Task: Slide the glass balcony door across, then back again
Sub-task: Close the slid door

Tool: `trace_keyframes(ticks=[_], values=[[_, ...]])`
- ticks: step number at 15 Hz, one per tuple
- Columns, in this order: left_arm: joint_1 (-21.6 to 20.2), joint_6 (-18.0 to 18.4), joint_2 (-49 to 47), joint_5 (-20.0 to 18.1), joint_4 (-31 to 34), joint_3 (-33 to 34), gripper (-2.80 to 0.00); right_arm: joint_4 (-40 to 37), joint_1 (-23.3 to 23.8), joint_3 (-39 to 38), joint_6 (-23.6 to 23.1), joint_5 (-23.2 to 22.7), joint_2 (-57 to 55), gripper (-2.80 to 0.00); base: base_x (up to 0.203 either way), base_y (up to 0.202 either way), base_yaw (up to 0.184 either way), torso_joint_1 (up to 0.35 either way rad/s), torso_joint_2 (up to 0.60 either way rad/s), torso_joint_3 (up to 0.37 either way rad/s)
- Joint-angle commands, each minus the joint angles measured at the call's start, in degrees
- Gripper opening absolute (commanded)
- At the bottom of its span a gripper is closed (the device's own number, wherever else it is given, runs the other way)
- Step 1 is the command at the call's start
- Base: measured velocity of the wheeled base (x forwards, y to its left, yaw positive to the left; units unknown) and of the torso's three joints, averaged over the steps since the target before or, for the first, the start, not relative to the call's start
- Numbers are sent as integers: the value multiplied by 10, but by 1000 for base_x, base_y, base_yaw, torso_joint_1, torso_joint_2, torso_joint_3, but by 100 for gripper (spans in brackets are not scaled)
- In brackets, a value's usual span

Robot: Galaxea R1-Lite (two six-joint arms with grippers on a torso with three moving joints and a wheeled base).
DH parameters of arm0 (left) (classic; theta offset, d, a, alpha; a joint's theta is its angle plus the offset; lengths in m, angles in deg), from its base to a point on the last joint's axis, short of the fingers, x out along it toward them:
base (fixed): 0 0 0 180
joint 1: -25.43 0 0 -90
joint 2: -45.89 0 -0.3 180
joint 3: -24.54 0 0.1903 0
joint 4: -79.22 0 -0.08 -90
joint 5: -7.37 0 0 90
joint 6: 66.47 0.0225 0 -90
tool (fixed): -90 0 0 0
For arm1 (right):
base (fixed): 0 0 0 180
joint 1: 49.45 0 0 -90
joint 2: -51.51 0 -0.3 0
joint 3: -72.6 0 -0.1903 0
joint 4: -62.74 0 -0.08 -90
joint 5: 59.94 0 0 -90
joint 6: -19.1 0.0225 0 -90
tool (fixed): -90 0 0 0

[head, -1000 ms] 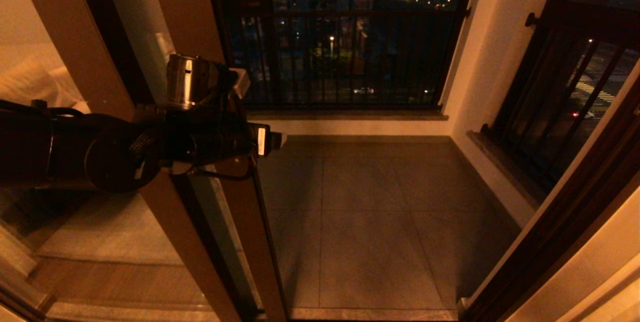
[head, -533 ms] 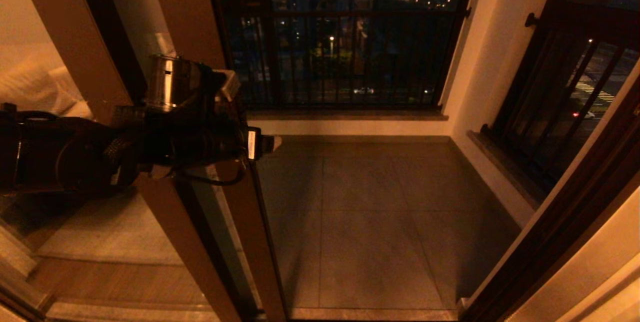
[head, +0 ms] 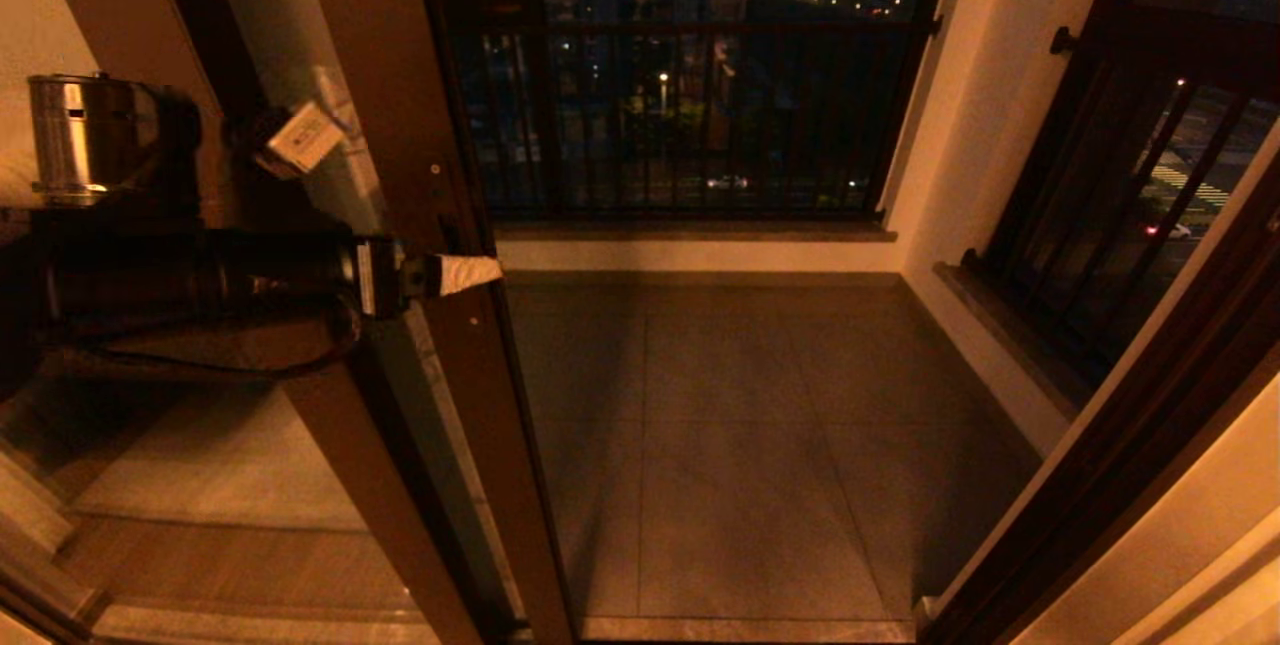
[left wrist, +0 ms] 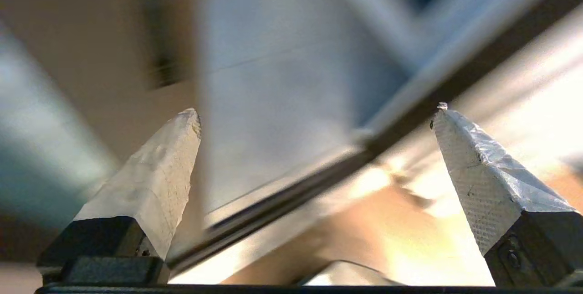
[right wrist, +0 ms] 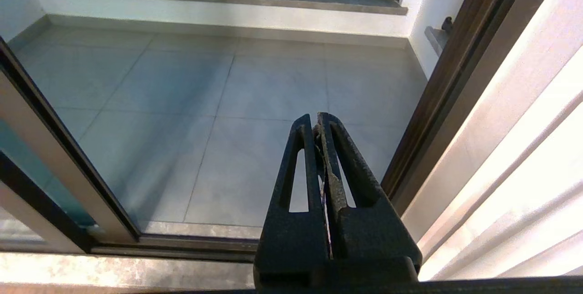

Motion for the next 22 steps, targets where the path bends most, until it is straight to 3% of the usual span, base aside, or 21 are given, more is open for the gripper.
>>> trace_keyframes(ticks=[1,2,4,7,22], values=[[-15,2,0,-64,-34,7,0,0,0,-2,0,-1,0,-280,0,0,0,0,0,0],[-14,6,-19,-52,-67,10,0,0,0,-2,0,-1,0,-280,0,0,0,0,0,0],[-1,16,-57,25,-112,12,0,0,0,-2,0,-1,0,-280,0,0,0,0,0,0],[9,36,-91,102,-137,7,0,0,0,-2,0,-1,0,-280,0,0,0,0,0,0],[19,36,-122,103,-110,-38,0,0,0,-2,0,-1,0,-280,0,0,0,0,0,0]])
